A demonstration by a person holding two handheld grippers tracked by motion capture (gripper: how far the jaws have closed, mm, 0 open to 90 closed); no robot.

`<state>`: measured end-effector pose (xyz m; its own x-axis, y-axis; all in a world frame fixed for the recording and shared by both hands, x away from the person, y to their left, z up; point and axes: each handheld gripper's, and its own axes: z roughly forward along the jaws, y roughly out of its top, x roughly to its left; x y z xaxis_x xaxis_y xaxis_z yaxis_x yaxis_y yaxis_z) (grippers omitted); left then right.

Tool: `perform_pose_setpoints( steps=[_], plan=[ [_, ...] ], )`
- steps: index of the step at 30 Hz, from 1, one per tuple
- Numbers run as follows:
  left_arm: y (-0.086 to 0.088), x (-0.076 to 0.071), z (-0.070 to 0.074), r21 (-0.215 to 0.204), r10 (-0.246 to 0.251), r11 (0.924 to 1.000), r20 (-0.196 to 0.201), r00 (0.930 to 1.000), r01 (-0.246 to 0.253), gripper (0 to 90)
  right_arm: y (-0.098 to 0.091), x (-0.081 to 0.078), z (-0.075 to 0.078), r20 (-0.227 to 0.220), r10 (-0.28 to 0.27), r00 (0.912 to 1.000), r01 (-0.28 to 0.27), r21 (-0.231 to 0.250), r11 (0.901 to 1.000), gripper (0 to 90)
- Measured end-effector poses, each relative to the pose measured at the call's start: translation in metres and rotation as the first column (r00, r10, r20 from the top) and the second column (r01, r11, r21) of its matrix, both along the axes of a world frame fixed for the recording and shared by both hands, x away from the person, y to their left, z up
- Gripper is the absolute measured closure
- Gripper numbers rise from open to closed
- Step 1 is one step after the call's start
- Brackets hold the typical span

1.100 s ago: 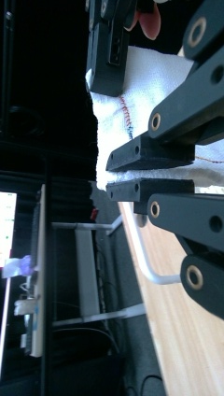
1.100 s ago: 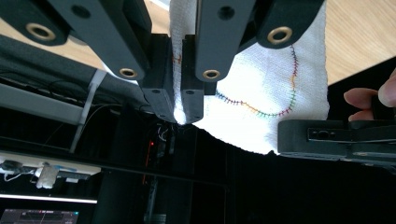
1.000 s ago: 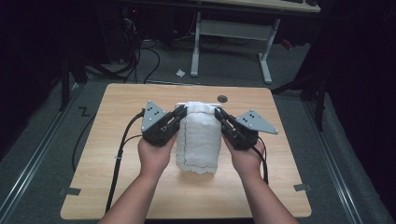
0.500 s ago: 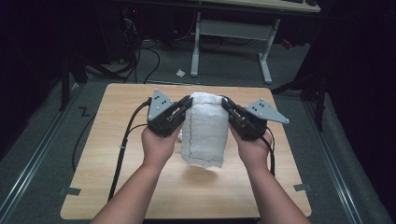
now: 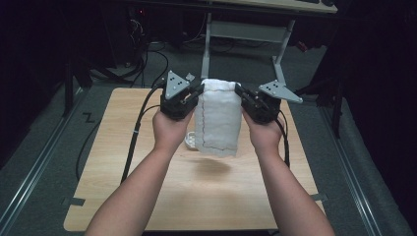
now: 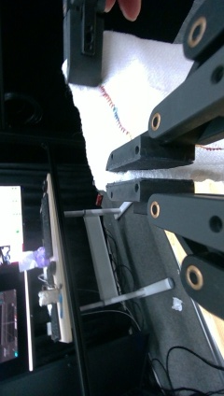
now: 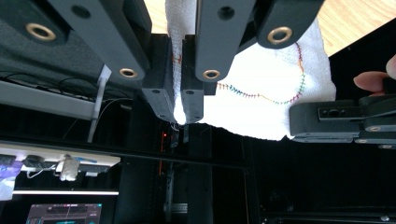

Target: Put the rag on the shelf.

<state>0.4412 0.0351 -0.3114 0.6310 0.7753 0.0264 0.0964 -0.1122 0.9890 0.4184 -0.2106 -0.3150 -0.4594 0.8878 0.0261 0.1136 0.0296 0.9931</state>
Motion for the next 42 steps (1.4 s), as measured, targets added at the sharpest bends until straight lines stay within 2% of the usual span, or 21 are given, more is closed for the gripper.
perform_pose_setpoints(
  steps=[4, 8, 10, 12, 17, 20, 24, 26, 30, 34, 37, 40, 42],
  plan=[
    [0.004, 0.012, 0.007, -0.015, 0.015, 0.9998, -0.004, 0.9999, -0.015, 84.1, 0.004, 0.012, 0.005, 0.003, 0.002, 1.0000, -0.002, -0.001, 1.0000, 86.1],
    [0.005, 0.023, 0.012, 0.012, 0.043, 0.9990, 0.018, 0.9989, -0.043, 84.0, 0.008, 0.026, 0.009, 0.007, 0.019, 0.9998, -0.020, 0.018, 0.9997, 86.0],
    [0.008, 0.030, 0.015, 0.018, 0.046, 0.9988, 0.000, 0.9989, -0.046, 84.0, 0.010, 0.033, 0.010, 0.003, 0.023, 0.9997, -0.023, 0.021, 0.9995, 86.0],
    [0.009, 0.034, 0.018, 0.034, 0.060, 0.9976, 0.006, 0.9982, -0.060, 84.0, 0.012, 0.042, 0.010, -0.008, 0.027, 0.9996, -0.027, 0.029, 0.9992, 86.0],
    [0.010, 0.052, 0.019, 0.032, 0.080, 0.9963, 0.001, 0.9968, -0.080, 83.9, 0.017, 0.061, 0.013, -0.021, 0.020, 0.9996, -0.019, 0.017, 0.9997, 86.0],
    [0.011, 0.066, 0.015, 0.002, 0.078, 0.9970, -0.026, 0.9966, -0.078, 83.8, 0.017, 0.072, 0.013, -0.030, 0.016, 0.9994, -0.016, 0.014, 0.9998, 86.0],
    [0.009, 0.079, 0.009, 0.000, 0.077, 0.9970, -0.063, 0.9950, -0.077, 83.8, 0.016, 0.083, 0.010, -0.054, 0.015, 0.9984, -0.014, 0.006, 0.9999, 85.9],
    [0.008, 0.082, 0.007, -0.003, 0.077, 0.9970, -0.065, 0.9949, -0.077, 83.7, 0.015, 0.085, 0.009, -0.058, 0.017, 0.9982, -0.016, 0.011, 0.9998, 85.9],
    [0.004, 0.090, 0.002, 0.007, 0.081, 0.9967, -0.079, 0.9936, -0.081, 83.6, 0.013, 0.092, 0.005, -0.066, 0.003, 0.9978, -0.004, -0.009, 1.0000, 85.9],
    [0.002, 0.100, -0.008, 0.015, 0.075, 0.9972, -0.117, 0.9904, -0.073, 83.5, 0.011, 0.102, -0.002, -0.099, -0.005, 0.9951, 0.003, -0.017, 0.9998, 85.9],
    [-0.001, 0.106, -0.020, 0.034, 0.091, 0.9956, -0.148, 0.9848, -0.087, 83.4, 0.012, 0.110, -0.008, -0.129, -0.008, 0.9916, 0.006, -0.015, 0.9999, 86.0],
    [0.002, 0.114, -0.031, 0.030, 0.088, 0.9960, -0.202, 0.9754, -0.084, 83.1, 0.013, 0.117, -0.014, -0.165, -0.011, 0.9862, 0.007, -0.027, 0.9996, 85.9],
    [0.003, 0.118, -0.037, 0.047, 0.092, 0.9954, -0.222, 0.9706, -0.084, 82.8, 0.014, 0.122, -0.020, -0.194, -0.010, 0.9809, 0.001, -0.046, 0.9989, 85.8]
  ],
)
